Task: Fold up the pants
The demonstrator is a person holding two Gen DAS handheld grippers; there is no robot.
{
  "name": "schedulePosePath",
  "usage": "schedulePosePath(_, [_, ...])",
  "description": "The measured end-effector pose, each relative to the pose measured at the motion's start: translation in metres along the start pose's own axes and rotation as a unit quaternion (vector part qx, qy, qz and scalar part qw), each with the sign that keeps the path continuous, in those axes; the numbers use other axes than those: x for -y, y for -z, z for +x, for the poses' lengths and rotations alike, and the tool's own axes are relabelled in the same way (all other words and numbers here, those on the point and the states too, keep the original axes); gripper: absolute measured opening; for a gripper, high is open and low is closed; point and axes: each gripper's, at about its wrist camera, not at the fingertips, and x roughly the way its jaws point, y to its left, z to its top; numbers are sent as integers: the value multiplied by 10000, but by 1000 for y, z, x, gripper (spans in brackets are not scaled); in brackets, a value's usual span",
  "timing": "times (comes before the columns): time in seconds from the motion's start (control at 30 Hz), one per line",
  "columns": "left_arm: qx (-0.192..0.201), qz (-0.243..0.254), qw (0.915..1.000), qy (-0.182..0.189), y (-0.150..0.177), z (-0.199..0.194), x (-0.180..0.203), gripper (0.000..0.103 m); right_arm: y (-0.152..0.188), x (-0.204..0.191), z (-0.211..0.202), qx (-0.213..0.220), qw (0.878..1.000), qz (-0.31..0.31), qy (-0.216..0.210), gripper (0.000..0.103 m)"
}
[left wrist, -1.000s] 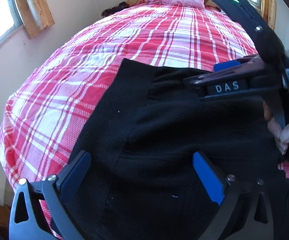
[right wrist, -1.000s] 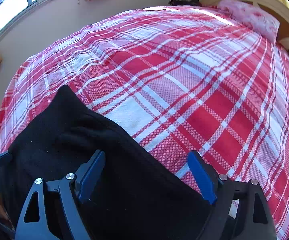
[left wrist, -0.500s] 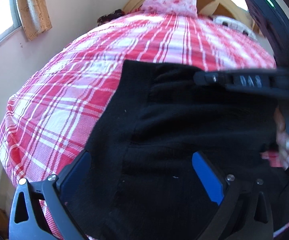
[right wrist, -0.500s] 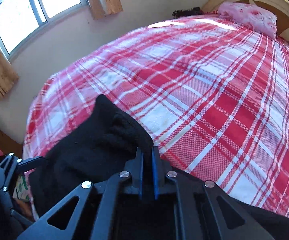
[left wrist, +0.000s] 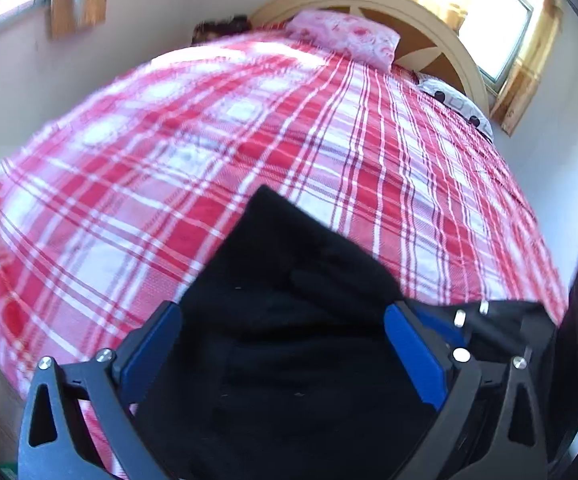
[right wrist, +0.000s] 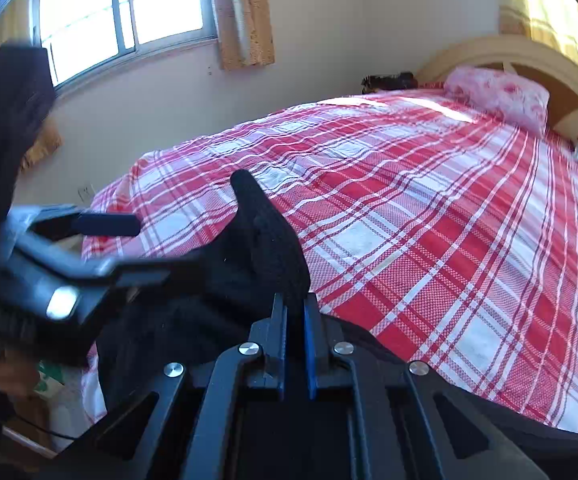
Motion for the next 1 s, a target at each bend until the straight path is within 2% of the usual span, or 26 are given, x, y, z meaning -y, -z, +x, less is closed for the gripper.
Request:
schedulePosePath(0.07, [-137, 3, 9999, 48, -3, 8, 6, 103, 7, -9, -1, 26, 9999, -155, 8, 8])
schedulePosePath(0.23, [-408, 40, 9989, -226, -9, 20, 19, 103, 17, -21, -2, 67, 9992, -385, 107, 8])
schedulePosePath(0.3, [-607, 4, 9977, -312, -7, 29, 20, 103, 19, -19, -7, 169, 9995, -277, 53, 8])
schedulePosePath(0.37, [-815, -66, 9962, -315, -3, 38, 21, 95, 21, -21, -10, 228, 9993, -289, 56, 8])
schedulePosePath(0.4, [-904, -68, 9954, -309, 0, 42, 22, 86, 22, -23, -11, 243, 9991, -345, 81, 8])
schedulePosePath(0.47, [-1001, -72, 9945, -287, 5, 45, 24, 79, 25, -29, -11, 240, 9985, -470, 170, 8])
schedulePosePath(0.5, [-1001, -89, 9945, -301, 7, 46, 24, 70, 27, -31, -11, 229, 9981, -539, 211, 8])
schedulePosePath(0.53, [-951, -96, 9950, -305, 9, 46, 24, 58, 29, -33, -10, 219, 9976, -601, 245, 8])
schedulePosePath(0.57, [-830, -88, 9962, -236, 11, 43, 24, 52, 32, -35, -9, 207, 9969, -701, 307, 8])
schedulePosePath(0.63, [-628, -128, 9979, -45, 13, 39, 21, 28, 36, -37, -8, 195, 9964, -756, 335, 8])
schedulePosePath(0.7, [-400, -249, 9985, 277, 15, 37, 16, 17, 38, -37, -8, 205, 9964, -746, 355, 8])
schedulePosePath(0.77, [-273, -386, 9976, 515, 18, 36, 12, 14, 38, -35, -11, 304, 9966, -662, 377, 8])
schedulePosePath(0.83, [-227, -421, 9970, 601, 21, 35, 13, 12, 38, -30, -19, 554, 9963, -447, 481, 9])
schedulePosePath(0.93, [28, -380, 9977, 565, 24, 27, 17, 12, 38, -13, -34, 701, 9972, 209, 177, 10])
schedulePosePath(1.0, [151, -391, 9973, 610, 26, 21, 15, 12, 44, 5, -50, 814, 9935, 798, 48, 10])
